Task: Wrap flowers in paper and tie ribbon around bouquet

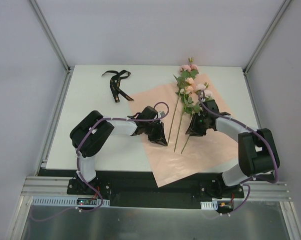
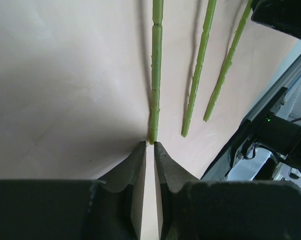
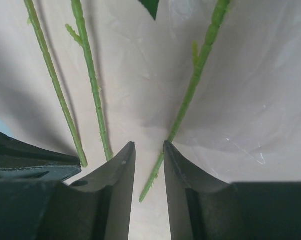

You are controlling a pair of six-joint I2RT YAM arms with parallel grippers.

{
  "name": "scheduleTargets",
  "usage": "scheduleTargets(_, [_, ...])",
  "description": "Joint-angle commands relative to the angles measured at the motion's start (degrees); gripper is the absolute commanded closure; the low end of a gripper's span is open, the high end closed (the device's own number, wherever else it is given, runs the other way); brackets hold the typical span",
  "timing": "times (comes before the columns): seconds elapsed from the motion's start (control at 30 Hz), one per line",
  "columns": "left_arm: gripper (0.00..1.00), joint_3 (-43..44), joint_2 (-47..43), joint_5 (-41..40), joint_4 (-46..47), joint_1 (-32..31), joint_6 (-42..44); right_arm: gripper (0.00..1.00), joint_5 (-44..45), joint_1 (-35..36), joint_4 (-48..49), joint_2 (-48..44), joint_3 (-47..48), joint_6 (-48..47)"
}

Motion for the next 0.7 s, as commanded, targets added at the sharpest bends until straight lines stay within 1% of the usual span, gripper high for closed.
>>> scheduleTargets(0.0, [0.89,1.37,-0.56,0.18,0.09,-0.50,0.05,0.68,1.81,-1.97,-0.93,-0.52,3.09,-1.14])
scheduleTargets(0.13, [0.89,1.72,-0.38,0.35,0.09,-0.51,0.23,0.68,2.61,-1.98,-1.20,3.34,4.85,-1.94])
scheduleTargets(0.47, [0.89,1.72,0.06,0.53,-0.17,-0.51,-0.03,0.71,0.06,-1.27,0.65,5.37,5.64,-1.41])
scheduleTargets(0.67, [0.86,2.07,0.32,0.61,-0.17,-0.77,-0.03,0.72,-2.39,-0.04,1.35,6.87,7.65,-3.34])
